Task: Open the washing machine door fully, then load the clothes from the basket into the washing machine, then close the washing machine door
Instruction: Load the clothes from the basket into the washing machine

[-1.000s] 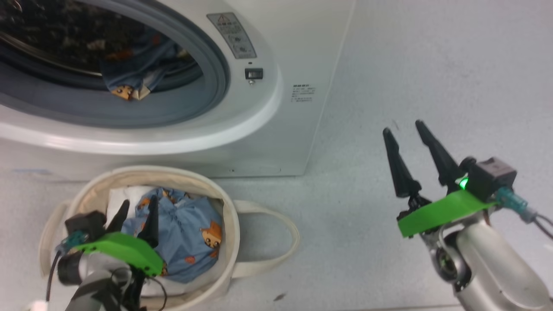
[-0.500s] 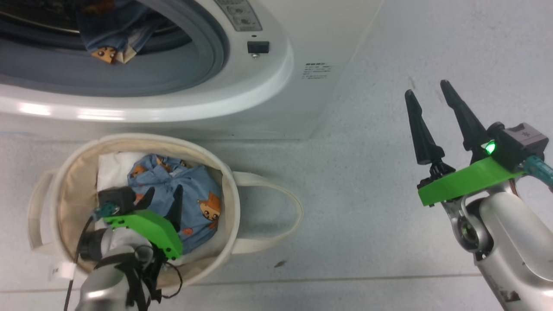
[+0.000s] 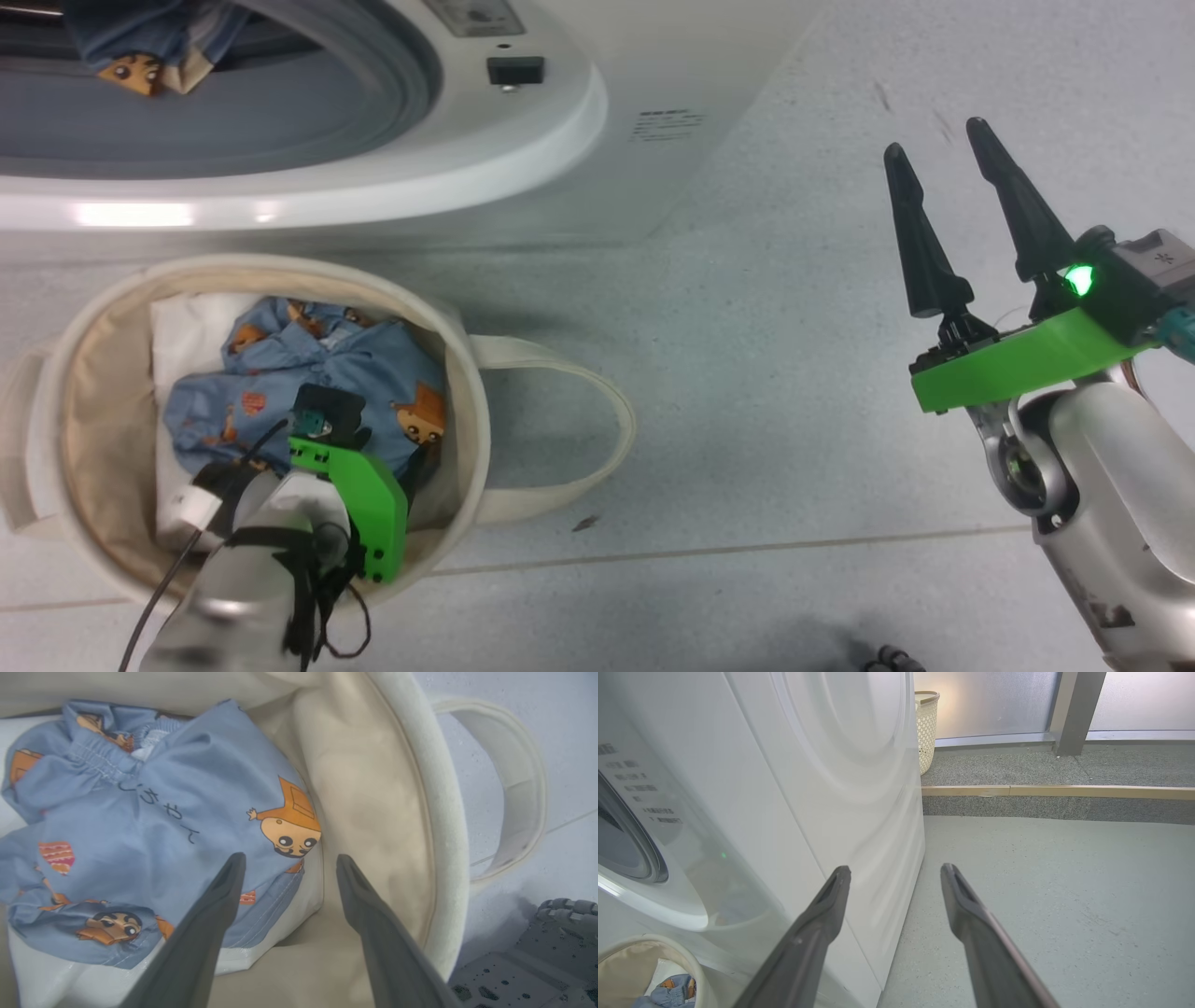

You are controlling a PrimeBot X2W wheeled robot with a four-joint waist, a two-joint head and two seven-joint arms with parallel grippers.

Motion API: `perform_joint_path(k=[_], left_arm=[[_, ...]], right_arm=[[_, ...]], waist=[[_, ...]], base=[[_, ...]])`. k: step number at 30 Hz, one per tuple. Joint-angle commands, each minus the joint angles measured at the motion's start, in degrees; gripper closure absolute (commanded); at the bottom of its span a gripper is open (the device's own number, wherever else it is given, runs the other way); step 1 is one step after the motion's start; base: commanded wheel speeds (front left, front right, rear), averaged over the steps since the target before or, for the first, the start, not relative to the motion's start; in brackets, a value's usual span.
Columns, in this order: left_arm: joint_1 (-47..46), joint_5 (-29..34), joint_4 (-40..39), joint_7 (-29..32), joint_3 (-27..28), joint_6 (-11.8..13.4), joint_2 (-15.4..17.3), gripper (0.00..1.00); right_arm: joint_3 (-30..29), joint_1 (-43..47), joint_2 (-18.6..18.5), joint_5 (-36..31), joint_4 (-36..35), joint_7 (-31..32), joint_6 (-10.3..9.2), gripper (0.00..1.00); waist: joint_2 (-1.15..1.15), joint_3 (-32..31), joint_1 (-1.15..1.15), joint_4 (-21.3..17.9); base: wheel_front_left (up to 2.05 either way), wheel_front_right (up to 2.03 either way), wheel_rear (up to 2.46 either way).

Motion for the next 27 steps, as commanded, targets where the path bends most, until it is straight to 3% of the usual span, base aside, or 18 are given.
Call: perform_joint_path(k=[1, 17, 27], left_arm=[[0.02, 0.47, 0.01, 0.53, 0.41, -0.31, 2.49, 0.00], [-2.94, 0.70, 0.42, -0.69, -1.34, 0.87, 4.14, 0.00], [-3.70, 1.04, 0.44, 0.61, -2.44, 3.70, 5.73, 0.00]], right_arm=[[0.15, 0.58, -0.76, -0.70, -2.03, -0.70, 0.05, 0.00], [-2.20, 2.01, -0.58, -2.00, -4.36, -0.70, 0.05, 0.00], [-3.31, 3.09, -0.40, -2.71, -5.92, -0.61, 0.05, 0.00]], waist=[[0.00, 0.49, -0.01, -0.69], [0.00, 4.57, -0.01, -2.90], [0.00, 6.29, -0.01, -4.62]], base=[[0.00, 0.00, 0.00], [0.00, 0.00, 0.00], [0.00, 0.00, 0.00]])
